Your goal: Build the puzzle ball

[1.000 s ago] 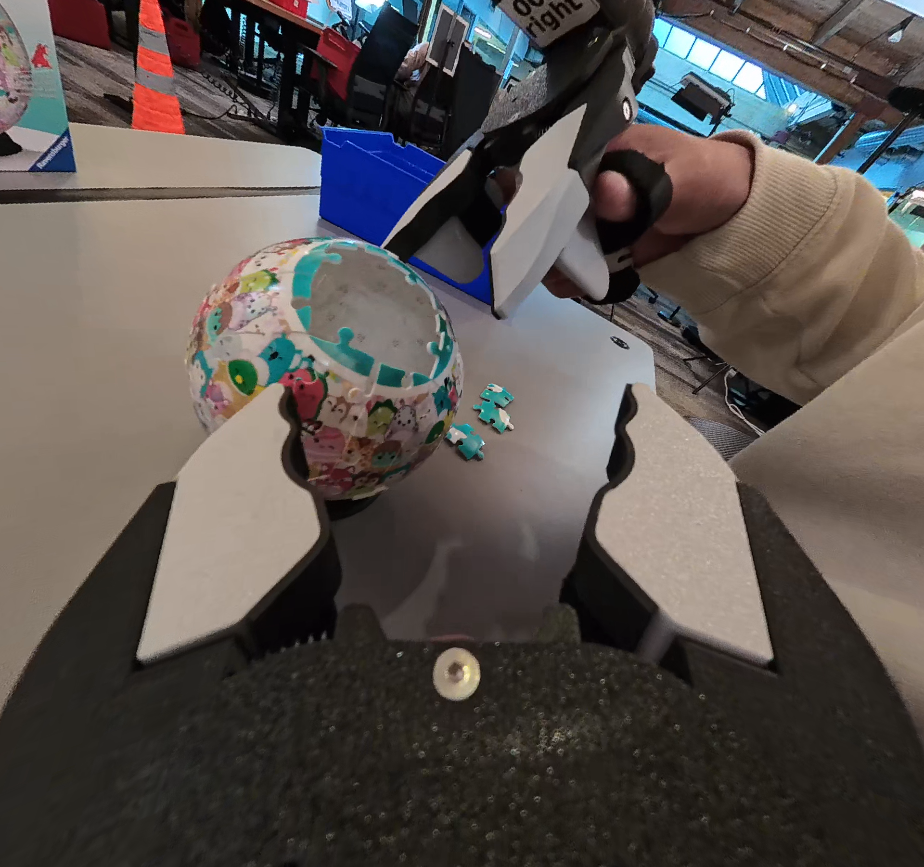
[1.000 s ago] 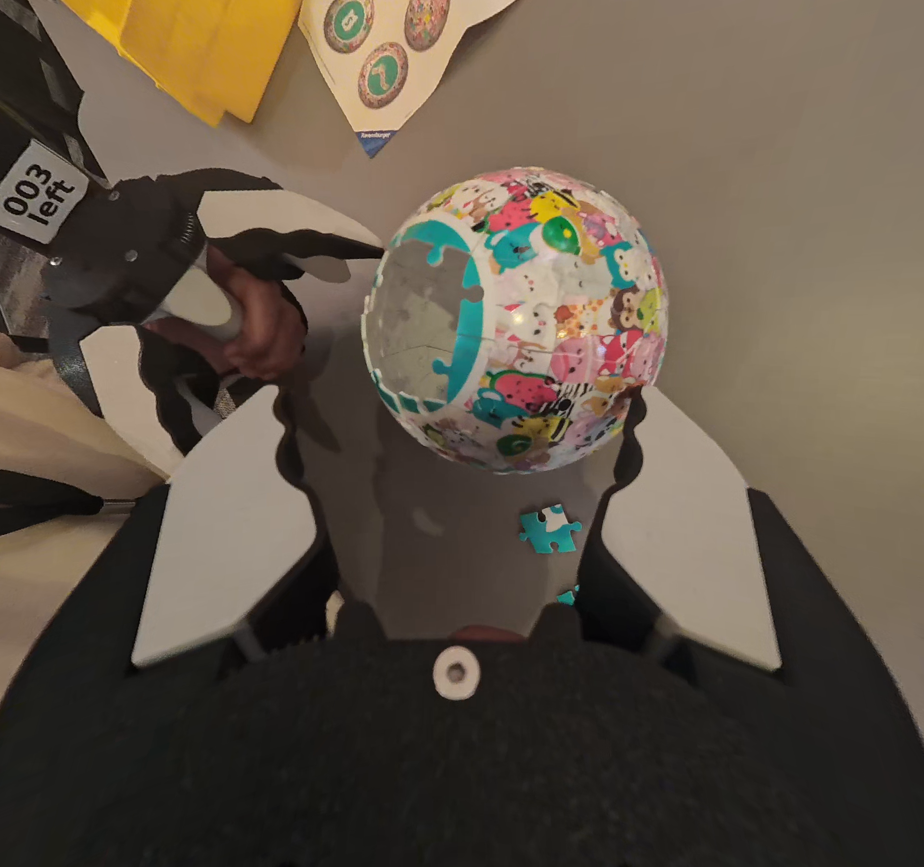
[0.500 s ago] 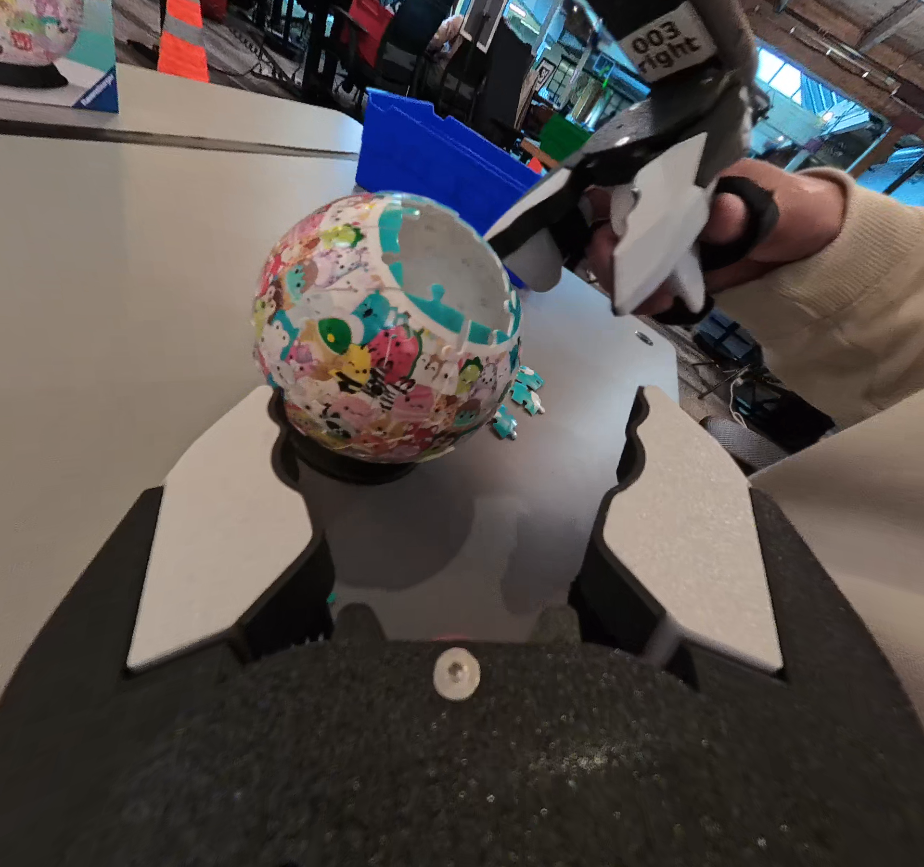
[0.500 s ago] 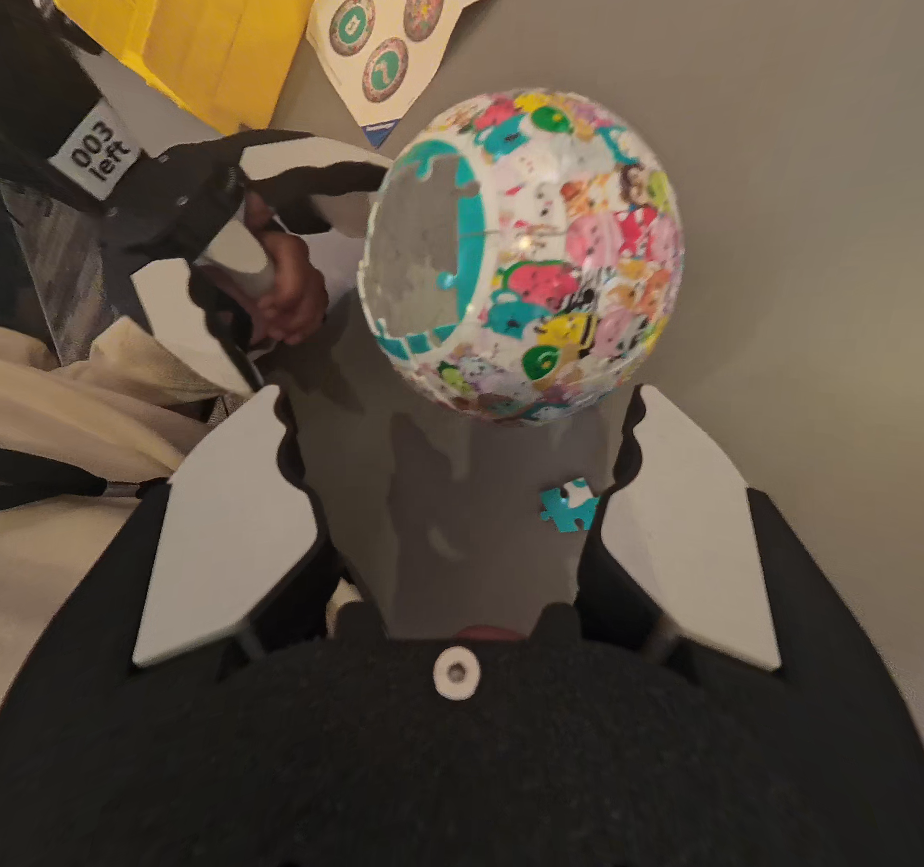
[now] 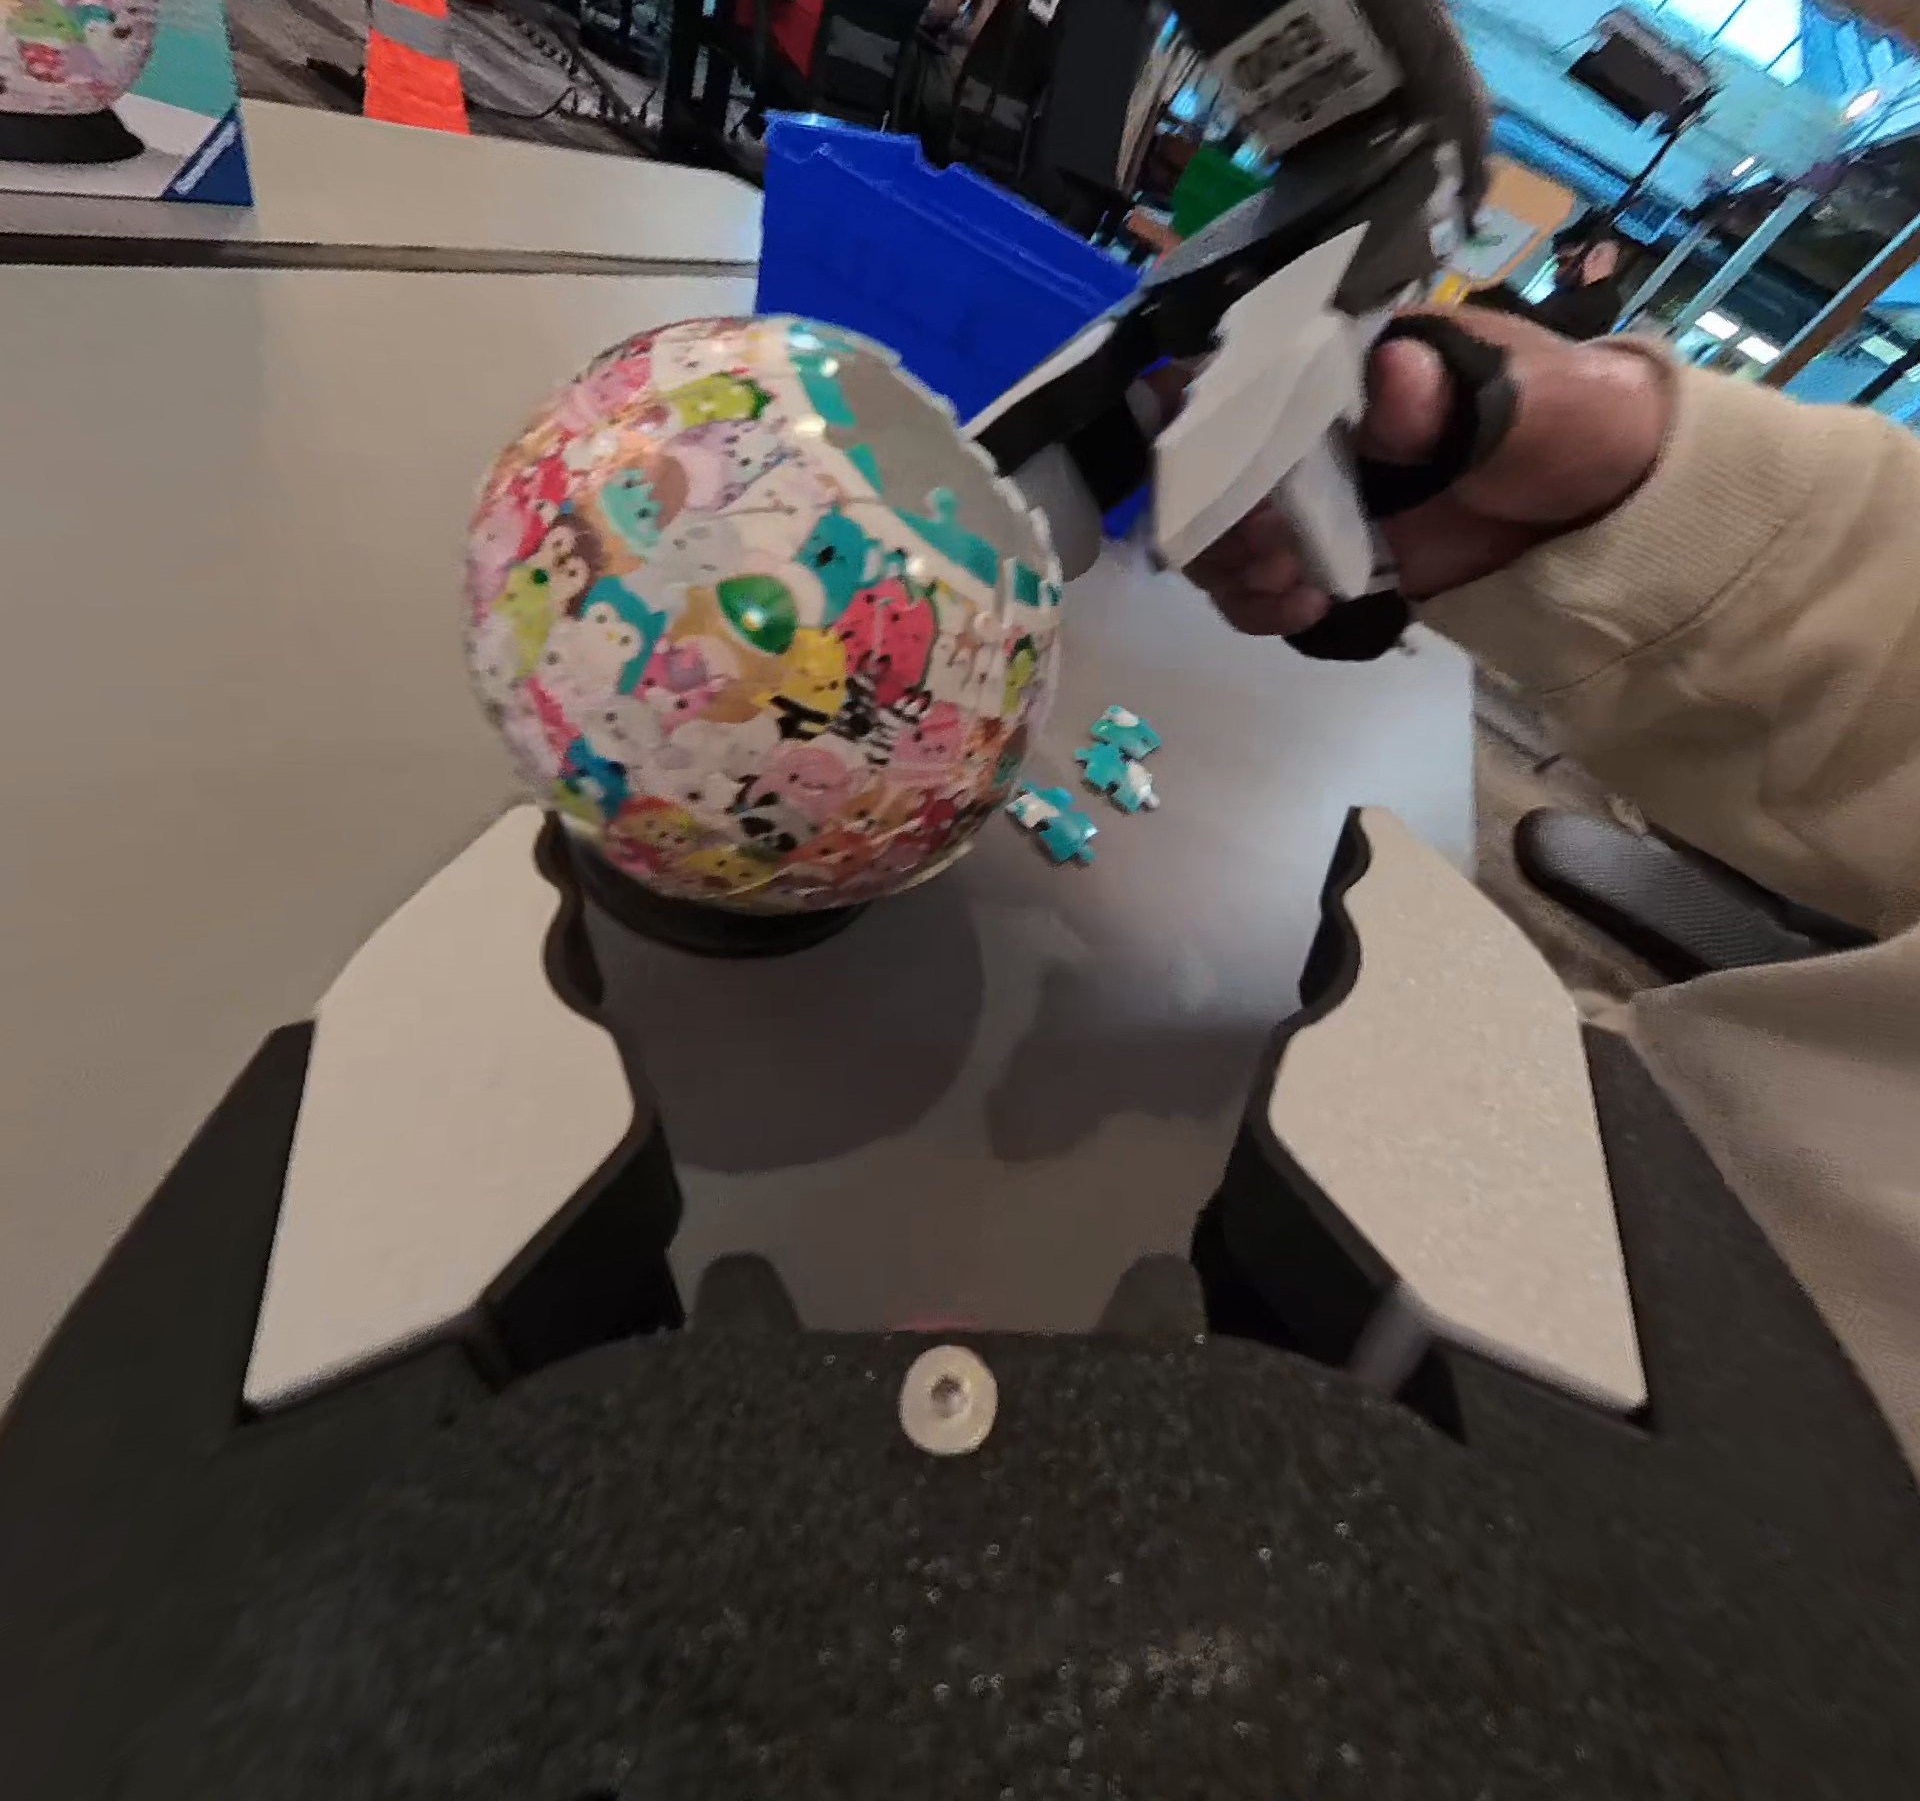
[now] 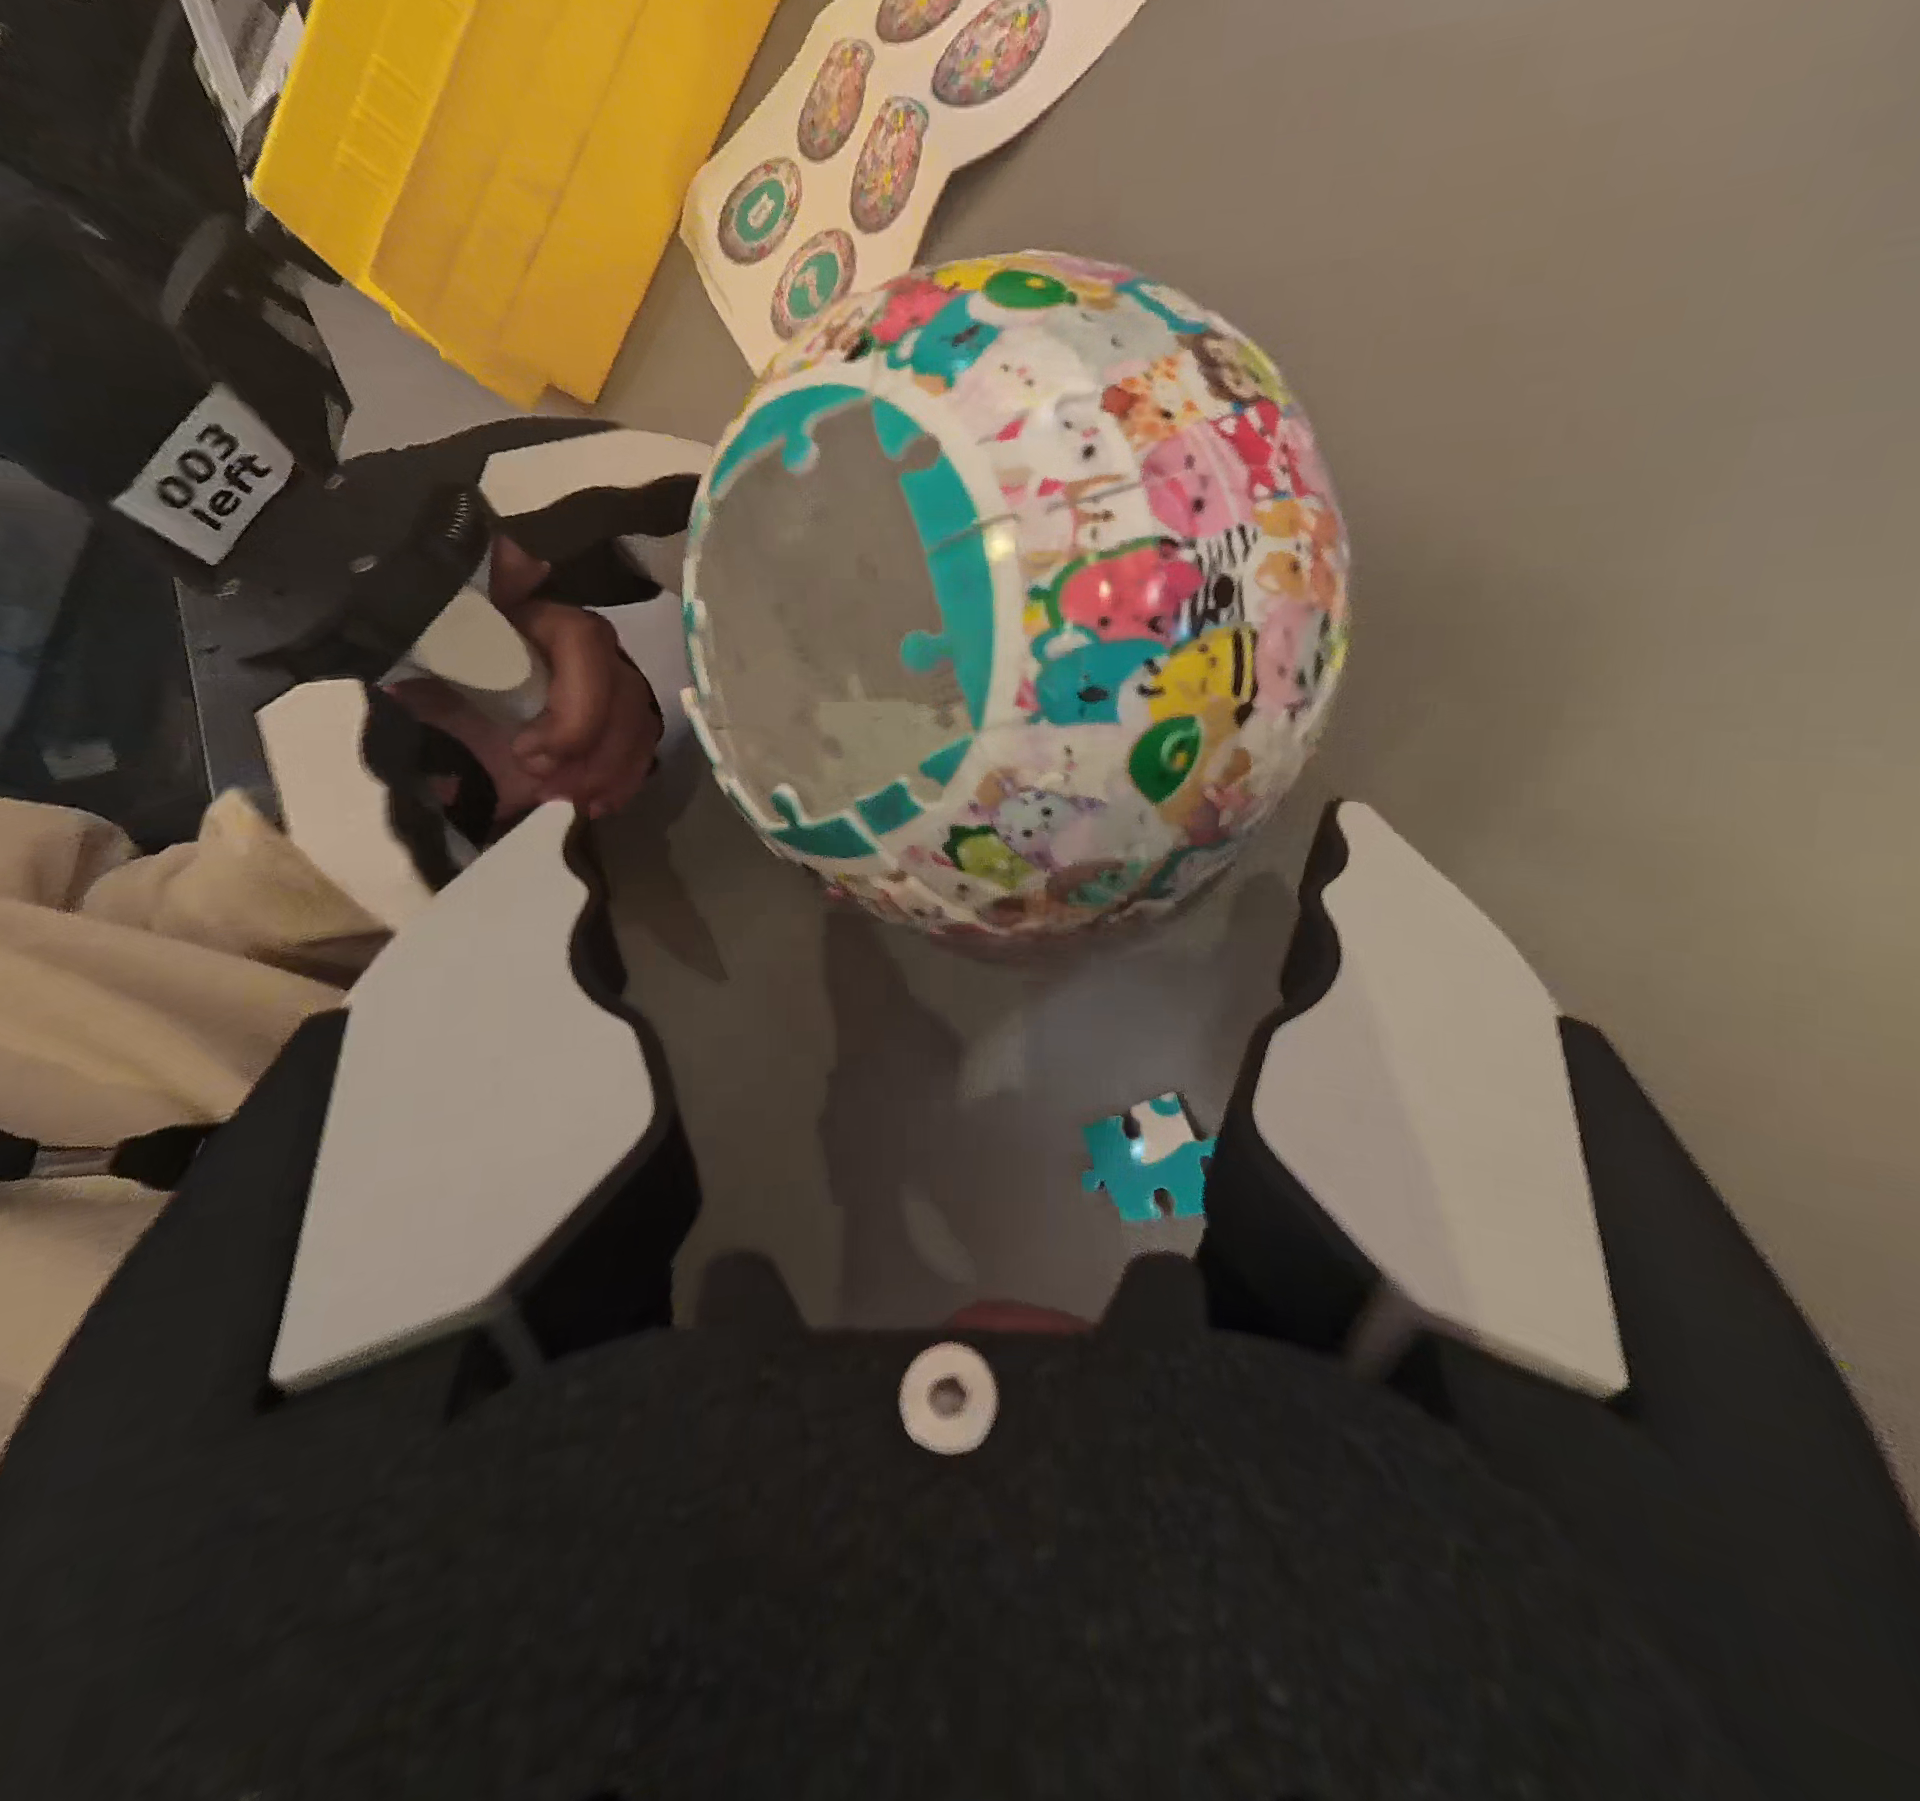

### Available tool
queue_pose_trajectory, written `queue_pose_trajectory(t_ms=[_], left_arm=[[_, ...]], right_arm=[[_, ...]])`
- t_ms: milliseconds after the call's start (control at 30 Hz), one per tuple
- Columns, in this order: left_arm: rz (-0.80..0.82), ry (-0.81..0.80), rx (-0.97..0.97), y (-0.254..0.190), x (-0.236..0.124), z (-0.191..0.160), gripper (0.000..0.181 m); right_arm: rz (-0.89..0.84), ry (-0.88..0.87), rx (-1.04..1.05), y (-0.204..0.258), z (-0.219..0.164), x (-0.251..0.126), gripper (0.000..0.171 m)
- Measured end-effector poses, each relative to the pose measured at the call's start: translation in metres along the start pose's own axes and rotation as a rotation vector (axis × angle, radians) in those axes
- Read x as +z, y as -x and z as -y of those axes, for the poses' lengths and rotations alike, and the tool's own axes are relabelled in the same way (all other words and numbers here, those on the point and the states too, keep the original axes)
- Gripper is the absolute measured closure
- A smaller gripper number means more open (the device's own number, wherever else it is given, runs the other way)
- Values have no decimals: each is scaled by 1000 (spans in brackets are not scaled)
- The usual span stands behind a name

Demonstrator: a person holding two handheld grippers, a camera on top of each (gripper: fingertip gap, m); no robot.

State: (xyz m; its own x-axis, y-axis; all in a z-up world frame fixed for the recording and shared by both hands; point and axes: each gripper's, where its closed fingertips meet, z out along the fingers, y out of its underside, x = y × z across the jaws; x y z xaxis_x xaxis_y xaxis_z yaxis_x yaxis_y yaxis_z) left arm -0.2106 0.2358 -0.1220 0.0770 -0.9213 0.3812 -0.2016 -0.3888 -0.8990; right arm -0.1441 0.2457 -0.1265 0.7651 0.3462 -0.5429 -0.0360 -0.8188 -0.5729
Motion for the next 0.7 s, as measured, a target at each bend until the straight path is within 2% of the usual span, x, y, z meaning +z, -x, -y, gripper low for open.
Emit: queue_pose_trajectory(t_ms=[133, 200, 333, 467, 700], left_arm=[[6, 33, -28, 10, 9, -6, 47], [-23, 26, -53, 6, 13, -6, 48], [-1, 52, -15, -3, 17, -10, 40], [8, 73, 25, -12, 14, -16, 43], [20, 32, -25, -5, 14, -1, 44]], right_arm=[[11, -64, -13, 13, -9, -3, 52], [-3, -91, -34, 19, -11, 0, 47], [-5, -117, -52, 17, -7, 4, 41], [29, -119, -82, 6, 4, 8, 40], [158, -205, 27, -10, 9, 1, 51]])
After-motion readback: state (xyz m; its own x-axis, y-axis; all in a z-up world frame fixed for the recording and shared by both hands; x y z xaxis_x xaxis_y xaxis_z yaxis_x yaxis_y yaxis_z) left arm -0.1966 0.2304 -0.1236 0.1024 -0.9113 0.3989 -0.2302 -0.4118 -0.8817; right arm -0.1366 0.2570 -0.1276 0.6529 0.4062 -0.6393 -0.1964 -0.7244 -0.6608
